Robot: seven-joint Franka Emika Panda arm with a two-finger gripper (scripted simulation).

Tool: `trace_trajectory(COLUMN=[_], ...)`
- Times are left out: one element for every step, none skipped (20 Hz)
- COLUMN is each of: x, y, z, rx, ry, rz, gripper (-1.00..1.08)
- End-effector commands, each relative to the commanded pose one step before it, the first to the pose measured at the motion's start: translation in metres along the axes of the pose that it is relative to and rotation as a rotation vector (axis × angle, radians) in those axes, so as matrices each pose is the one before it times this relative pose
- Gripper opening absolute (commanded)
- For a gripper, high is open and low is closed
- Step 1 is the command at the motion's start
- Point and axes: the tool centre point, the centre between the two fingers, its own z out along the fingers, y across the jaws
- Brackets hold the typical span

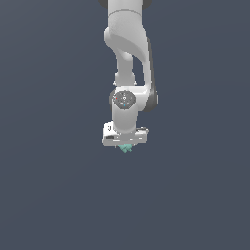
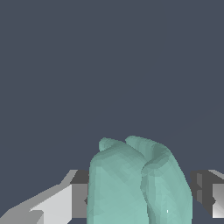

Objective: Pick up the object and move it to a goal position.

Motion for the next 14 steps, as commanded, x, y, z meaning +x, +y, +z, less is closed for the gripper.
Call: trace_trajectory(x=[0.00293, 0.00126, 0.00137, 0.00147, 0.00158, 0.00171, 0.00179, 0.00187, 0.00194, 0.00200, 0.00206, 0.00208, 0.00204, 0.00197], y=[-0.00623, -0.00288, -0.00309, -0.00329, -0.00348, -0.00371, -0.00384, -0.00397, -0.00405, -0.00410, -0.00412, -0.00406, -0.00391, -0.00372], z=[-0.01611, -0.00753, -0.00809, -0.00863, -0.00915, -0.00951, -0.01013, -0.01048, -0.01071, -0.01084, -0.01090, -0.01075, -0.01035, -0.00982], rx=[-0.00003, 0.00000, 0.00000, 0.00000, 0.00000, -0.00063, 0.00000, 0.00000, 0.00000, 0.00000, 0.00000, 0.00000, 0.00000, 0.00000], ry=[0.00137, 0.00000, 0.00000, 0.00000, 0.00000, -0.00028, 0.00000, 0.00000, 0.00000, 0.00000, 0.00000, 0.00000, 0.00000, 0.00000], rz=[-0.00053, 0.00000, 0.00000, 0.00000, 0.00000, 0.00004, 0.00000, 0.00000, 0.00000, 0.00000, 0.00000, 0.00000, 0.00000, 0.00000], gripper=[-1.00, -1.00, -1.00, -1.00, -1.00, -1.00, -1.00, -1.00, -1.00, -1.00, -1.00, -1.00, -1.00, -1.00])
